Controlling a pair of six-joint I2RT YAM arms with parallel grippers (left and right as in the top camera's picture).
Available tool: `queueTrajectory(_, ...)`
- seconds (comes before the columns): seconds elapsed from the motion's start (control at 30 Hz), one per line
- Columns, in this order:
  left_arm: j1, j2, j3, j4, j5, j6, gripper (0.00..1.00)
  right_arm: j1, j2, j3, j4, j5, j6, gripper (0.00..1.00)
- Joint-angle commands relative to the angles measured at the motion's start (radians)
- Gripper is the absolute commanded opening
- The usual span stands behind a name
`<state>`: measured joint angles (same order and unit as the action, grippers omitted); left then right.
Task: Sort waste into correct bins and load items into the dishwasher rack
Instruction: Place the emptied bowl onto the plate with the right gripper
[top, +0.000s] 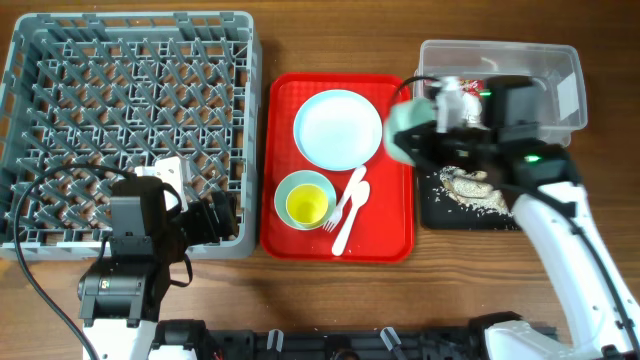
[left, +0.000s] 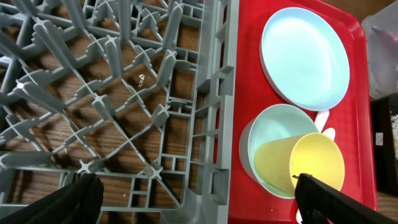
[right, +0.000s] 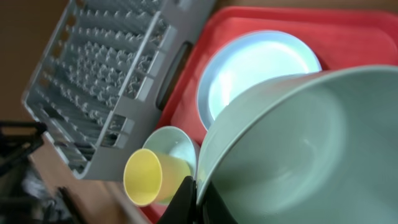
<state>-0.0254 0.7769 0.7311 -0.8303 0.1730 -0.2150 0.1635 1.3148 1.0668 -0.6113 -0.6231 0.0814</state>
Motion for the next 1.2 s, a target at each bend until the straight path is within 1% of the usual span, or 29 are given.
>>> queueTrajectory(0.0, -0.005, -0.004, 0.019, 0.003, 0.013, -0.002, 1.0, 0.184, 0.067, 0.11, 0.03, 0.27, 0.026, 0.04)
queueTrajectory(0.07, -0.005, -0.004, 0.018, 0.003, 0.013, -0.002, 1.0, 0.239, 0.123, 0.155, 0.027, 0.321, 0.023, 0.04)
queueTrajectory(0.13, -0.005, -0.004, 0.018, 0.003, 0.013, -0.002, 1.0, 0.299, 0.246, 0.224, 0.027, 0.36, 0.024, 0.04)
queueTrajectory(0.23, -0.005, -0.004, 0.018, 0.003, 0.013, -0.002, 1.0, 0.323, 0.374, 0.267, 0.045, 0.366, 0.026, 0.04)
queueTrajectory(0.4, -0.005, -0.004, 0.018, 0.003, 0.013, -0.002, 1.0, 0.327, 0.536, 0.267, 0.092, 0.37, 0.055, 0.04)
queueTrajectory(0.43, -0.005, -0.004, 0.018, 0.003, 0.013, -0.002, 1.0, 0.327, 0.56, 0.267, 0.092, 0.37, 0.06, 0.05)
queueTrajectory(0.5, -0.005, -0.004, 0.018, 0.003, 0.013, -0.002, 1.0, 0.327, 0.591, 0.267, 0.087, 0.369, 0.08, 0.13)
queueTrajectory(0.57, -0.005, -0.004, 0.018, 0.003, 0.013, -0.002, 1.0, 0.327, 0.594, 0.267, 0.081, 0.362, 0.079, 0.14)
queueTrajectory(0.63, -0.005, -0.004, 0.018, 0.003, 0.013, -0.002, 1.0, 0.327, 0.563, 0.279, 0.051, 0.34, 0.082, 0.22)
queueTrajectory(0.73, -0.005, -0.004, 0.018, 0.003, 0.013, -0.002, 1.0, 0.327, 0.483, 0.322, -0.051, 0.335, 0.083, 0.29)
queueTrajectory(0.8, -0.005, -0.004, 0.018, 0.003, 0.013, -0.002, 1.0, 0.327, 0.407, 0.343, -0.124, 0.334, 0.092, 0.34)
queueTrajectory(0.83, -0.005, -0.004, 0.018, 0.003, 0.013, -0.002, 1.0, 0.329, 0.372, 0.343, -0.152, 0.33, 0.111, 0.4)
queueTrajectory(0.9, -0.005, -0.004, 0.018, 0.003, 0.013, -0.002, 1.0, 0.336, 0.33, 0.343, -0.227, 0.312, 0.131, 0.41)
queueTrajectory(1.0, -0.005, -0.004, 0.018, 0.003, 0.013, -0.002, 1.0, 0.373, 0.335, 0.33, -0.318, 0.293, 0.159, 0.41)
queueTrajectory(1.17, -0.005, -0.004, 0.018, 0.003, 0.013, -0.002, 1.0, 0.458, 0.372, 0.258, -0.307, 0.313, 0.254, 0.4)
